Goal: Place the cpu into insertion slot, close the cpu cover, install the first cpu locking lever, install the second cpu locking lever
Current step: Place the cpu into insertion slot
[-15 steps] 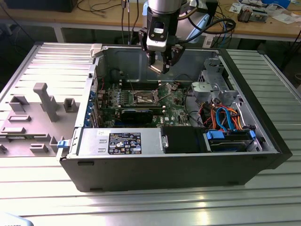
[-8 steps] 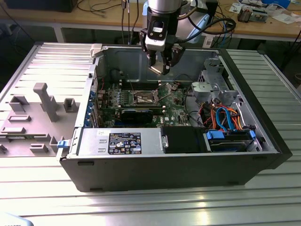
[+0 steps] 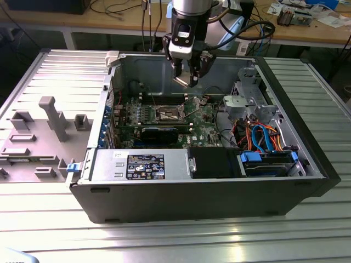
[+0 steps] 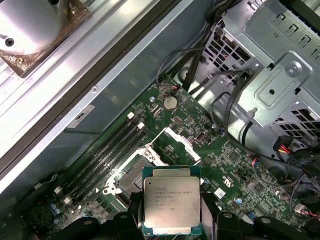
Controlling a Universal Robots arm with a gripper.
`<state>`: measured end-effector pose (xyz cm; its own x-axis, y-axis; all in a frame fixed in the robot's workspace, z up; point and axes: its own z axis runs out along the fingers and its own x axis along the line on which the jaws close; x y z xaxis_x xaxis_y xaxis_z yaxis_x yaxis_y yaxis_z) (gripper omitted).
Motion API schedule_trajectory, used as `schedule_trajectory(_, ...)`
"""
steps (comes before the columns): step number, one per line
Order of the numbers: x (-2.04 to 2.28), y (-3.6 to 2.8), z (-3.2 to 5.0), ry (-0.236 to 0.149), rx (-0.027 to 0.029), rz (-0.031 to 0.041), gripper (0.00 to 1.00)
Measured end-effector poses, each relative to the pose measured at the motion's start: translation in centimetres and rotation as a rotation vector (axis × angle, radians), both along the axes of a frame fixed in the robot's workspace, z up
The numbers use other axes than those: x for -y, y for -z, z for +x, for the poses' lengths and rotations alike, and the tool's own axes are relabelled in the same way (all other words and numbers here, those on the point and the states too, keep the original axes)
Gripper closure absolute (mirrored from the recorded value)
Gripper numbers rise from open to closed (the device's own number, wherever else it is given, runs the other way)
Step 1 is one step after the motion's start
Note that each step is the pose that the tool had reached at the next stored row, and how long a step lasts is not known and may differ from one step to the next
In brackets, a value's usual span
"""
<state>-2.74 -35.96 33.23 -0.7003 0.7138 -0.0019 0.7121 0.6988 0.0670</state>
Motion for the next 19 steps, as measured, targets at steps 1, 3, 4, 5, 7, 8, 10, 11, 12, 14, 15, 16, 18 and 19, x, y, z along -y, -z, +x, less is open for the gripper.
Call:
schedule_trajectory(1,0.00,0.00,0.00,0.001,0.0000,0.0000,0.45)
schedule_trajectory(3,0.00,0.00,0.00,0.003,0.0000,0.0000,0.45)
schedule_trajectory(4,0.00,0.00,0.00,0.005,0.0000,0.0000,0.45)
schedule_trajectory(5,0.00,0.00,0.00,0.008,0.0000,0.0000,0.45)
schedule_trajectory(7,0.00,0.00,0.00,0.010,0.0000,0.0000,0.45)
schedule_trajectory(8,0.00,0.00,0.00,0.011,0.0000,0.0000,0.45)
schedule_trajectory(10,0.00,0.00,0.00,0.014,0.0000,0.0000,0.45)
schedule_trajectory(11,0.00,0.00,0.00,0.016,0.0000,0.0000,0.45)
schedule_trajectory(12,0.00,0.00,0.00,0.017,0.0000,0.0000,0.45)
schedule_trajectory(14,0.00,0.00,0.00,0.019,0.0000,0.0000,0.45)
schedule_trajectory(15,0.00,0.00,0.00,0.021,0.0000,0.0000,0.45)
schedule_trajectory(16,0.00,0.00,0.00,0.022,0.0000,-0.0001,0.45)
schedule_trajectory(18,0.00,0.00,0.00,0.025,0.0001,0.0000,0.45)
schedule_trajectory(19,0.00,0.00,0.00,0.026,0.0000,0.0000,0.45)
